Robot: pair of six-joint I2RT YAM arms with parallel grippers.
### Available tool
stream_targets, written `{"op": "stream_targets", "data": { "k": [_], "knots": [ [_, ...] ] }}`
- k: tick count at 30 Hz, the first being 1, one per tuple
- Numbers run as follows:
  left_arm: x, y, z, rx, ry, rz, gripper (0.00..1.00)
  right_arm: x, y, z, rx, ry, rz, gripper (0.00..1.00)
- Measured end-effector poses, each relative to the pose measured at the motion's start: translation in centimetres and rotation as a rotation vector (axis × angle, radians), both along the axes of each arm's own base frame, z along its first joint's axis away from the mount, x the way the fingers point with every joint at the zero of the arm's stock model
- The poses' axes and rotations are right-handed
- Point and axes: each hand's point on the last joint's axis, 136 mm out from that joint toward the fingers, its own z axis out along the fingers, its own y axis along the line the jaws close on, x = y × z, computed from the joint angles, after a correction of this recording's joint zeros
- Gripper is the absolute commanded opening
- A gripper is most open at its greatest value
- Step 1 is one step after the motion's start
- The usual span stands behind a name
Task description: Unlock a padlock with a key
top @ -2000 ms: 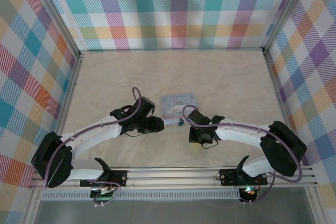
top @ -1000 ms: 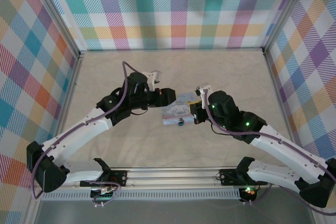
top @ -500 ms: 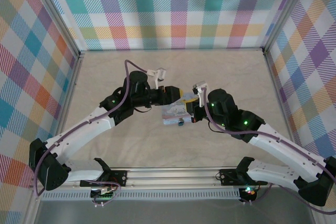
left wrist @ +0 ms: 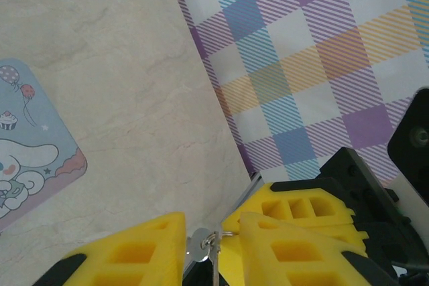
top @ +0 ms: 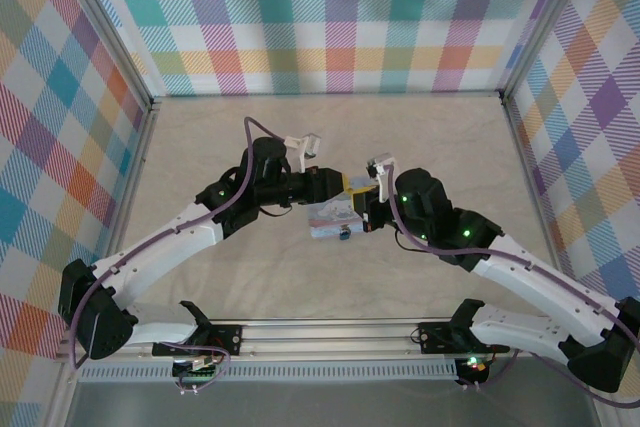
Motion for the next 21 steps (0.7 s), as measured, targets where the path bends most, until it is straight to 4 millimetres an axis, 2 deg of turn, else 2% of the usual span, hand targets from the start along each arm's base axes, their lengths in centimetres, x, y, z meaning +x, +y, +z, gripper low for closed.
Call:
{"op": "stream_targets", "data": {
  "k": [8, 18, 20, 21],
  "knots": [
    [-0.24, -0.08, -0.51, 0.006, 0.011, -0.005, 0.25, 0.57, -0.32, -0.28, 0.011, 0.024, -0.031, 0.00],
    [-0.27, -0.11, -0.66, 0.007, 0.012, -0.006, 0.09, 0.42, -0.17, -0.28, 0.028, 0.044, -0.024, 0.00],
    [-0.22, -0.15, -0.49, 0.001, 0.006, -0.006, 0.00, 0.38, -0.13, -0.27, 0.032, 0.047, -0.022, 0.00],
    [-0.21, -0.19, -0.39, -0.001, 0.000, -0.008, 0.00, 0.36, -0.10, -0.25, 0.033, 0.047, -0.021, 0.00]
  ]
}}
